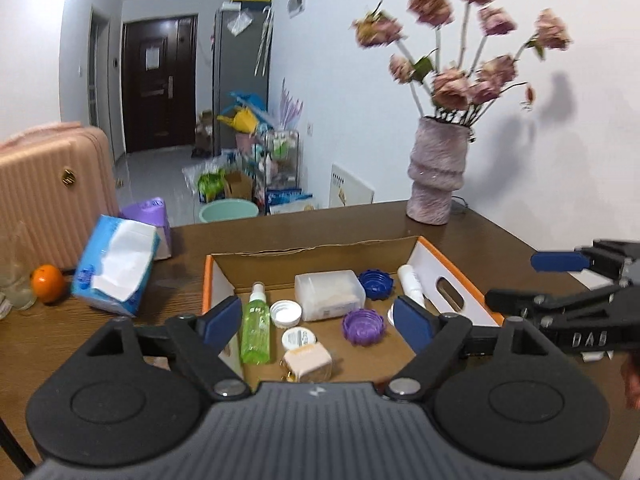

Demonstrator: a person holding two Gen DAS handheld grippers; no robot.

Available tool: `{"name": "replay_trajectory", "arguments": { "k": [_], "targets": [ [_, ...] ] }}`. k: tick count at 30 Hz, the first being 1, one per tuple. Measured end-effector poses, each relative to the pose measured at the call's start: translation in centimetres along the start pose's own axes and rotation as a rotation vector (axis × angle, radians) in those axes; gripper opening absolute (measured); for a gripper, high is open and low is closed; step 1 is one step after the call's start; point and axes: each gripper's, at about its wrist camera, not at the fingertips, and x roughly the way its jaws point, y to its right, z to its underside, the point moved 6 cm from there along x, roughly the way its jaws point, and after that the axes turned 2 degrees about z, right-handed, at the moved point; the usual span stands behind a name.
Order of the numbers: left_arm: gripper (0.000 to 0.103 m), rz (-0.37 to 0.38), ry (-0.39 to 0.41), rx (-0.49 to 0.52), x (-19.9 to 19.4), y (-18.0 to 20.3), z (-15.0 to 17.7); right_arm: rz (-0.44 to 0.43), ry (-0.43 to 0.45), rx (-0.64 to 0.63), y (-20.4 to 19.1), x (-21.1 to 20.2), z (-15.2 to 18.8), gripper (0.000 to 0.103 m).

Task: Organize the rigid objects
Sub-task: 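Withdraw both tools from the box toward the lint brush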

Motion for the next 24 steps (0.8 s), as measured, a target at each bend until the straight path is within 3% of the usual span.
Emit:
{"name": "replay_trajectory", "arguments": {
  "k": [9, 17, 21, 24],
  "targets": [
    [0.091, -0.099, 0.135, 0.031, -10.8, 1.6, 4.9, -0.044, 0.123, 0.0, -1.9, -9.9, 3.7, 0.083],
    [0.102, -0.081, 0.271, 0.069, -19.6, 3.9, 11.7, -0.057, 0.19, -0.001, -4.1, -17.5, 9.9, 0.09],
    [0.103, -0.106, 0.308, 0.025, -22.5, 3.8, 15.1, -0.068, 0.21, 0.008, -5.7, -20.2, 12.8, 0.092],
    [0.103, -0.139, 0.295, -0.021, -23.4, 3.3, 17.7, -0.065, 0.207, 0.032, -7.0, -20.9, 15.3, 0.094]
  ]
}}
